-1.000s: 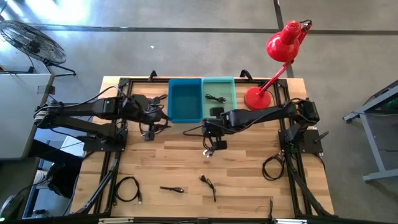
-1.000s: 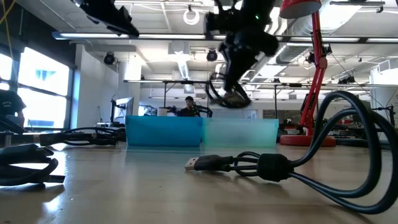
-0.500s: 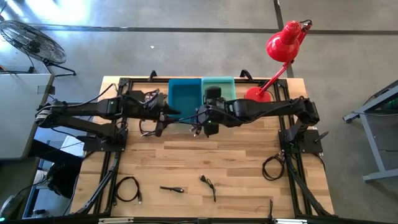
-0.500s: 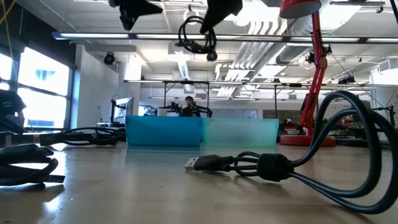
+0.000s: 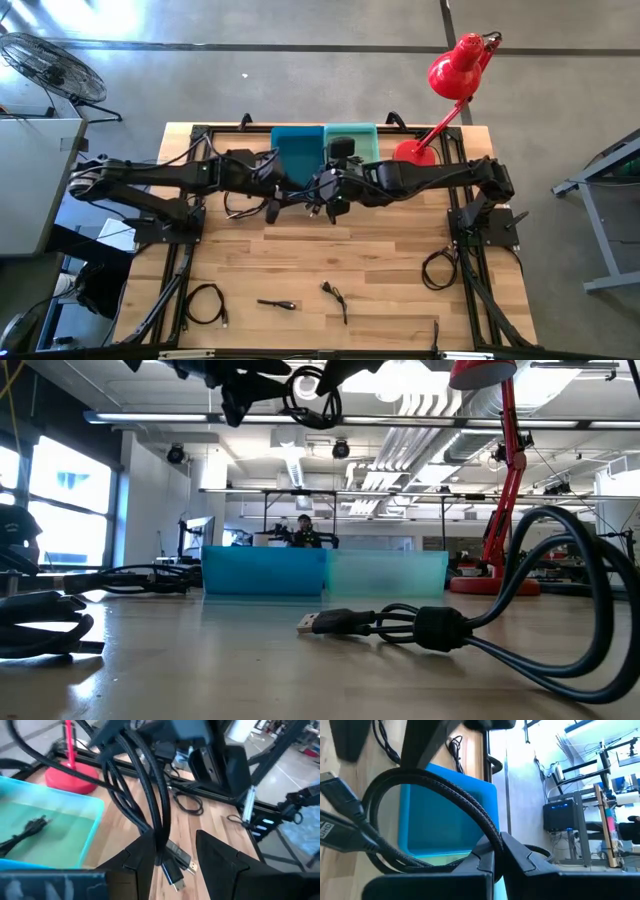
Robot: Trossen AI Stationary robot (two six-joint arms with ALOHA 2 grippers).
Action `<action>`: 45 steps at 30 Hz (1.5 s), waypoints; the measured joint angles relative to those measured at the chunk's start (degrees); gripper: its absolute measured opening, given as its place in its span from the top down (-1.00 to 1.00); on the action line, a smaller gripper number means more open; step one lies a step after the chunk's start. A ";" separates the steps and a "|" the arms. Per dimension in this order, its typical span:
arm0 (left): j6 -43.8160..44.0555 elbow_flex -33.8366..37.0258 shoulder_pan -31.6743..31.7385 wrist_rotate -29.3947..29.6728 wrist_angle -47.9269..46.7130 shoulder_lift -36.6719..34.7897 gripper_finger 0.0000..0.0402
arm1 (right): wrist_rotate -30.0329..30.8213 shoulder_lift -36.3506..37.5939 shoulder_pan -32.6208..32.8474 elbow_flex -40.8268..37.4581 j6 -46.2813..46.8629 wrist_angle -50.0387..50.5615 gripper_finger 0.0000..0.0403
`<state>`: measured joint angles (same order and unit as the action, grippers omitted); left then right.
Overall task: Pick & Place USB Port
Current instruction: Put the black HDMI cable into the blue bin
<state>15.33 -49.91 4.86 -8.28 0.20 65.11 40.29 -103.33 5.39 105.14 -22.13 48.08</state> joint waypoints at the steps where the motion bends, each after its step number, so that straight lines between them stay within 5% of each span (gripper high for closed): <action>1: 0.00 0.00 0.00 -0.38 0.34 0.36 0.30 | -0.05 0.00 0.00 0.00 -0.02 -0.07 0.98; 11: -0.34 0.00 0.00 0.27 3.53 2.46 0.32 | -0.15 0.02 -0.02 0.00 -0.87 -0.18 0.98; 18: -4.72 0.00 0.02 1.10 3.13 2.45 0.91 | -1.25 0.00 0.00 -0.04 -0.97 -0.13 0.95; 27: -6.80 0.00 -0.04 1.40 2.22 2.44 0.97 | -5.81 0.00 0.62 -0.04 2.02 -0.60 0.71; 36: -7.64 0.05 -0.01 7.35 -1.05 2.37 0.97 | 14.61 2.40 5.52 -0.08 2.33 2.77 0.52; 45: -11.96 0.00 0.02 21.71 -16.42 1.59 0.97 | 22.51 8.76 13.39 -0.03 11.70 10.56 0.49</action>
<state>3.37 -49.91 4.89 13.43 -16.22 66.70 62.80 -94.56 18.78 105.11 -10.43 58.64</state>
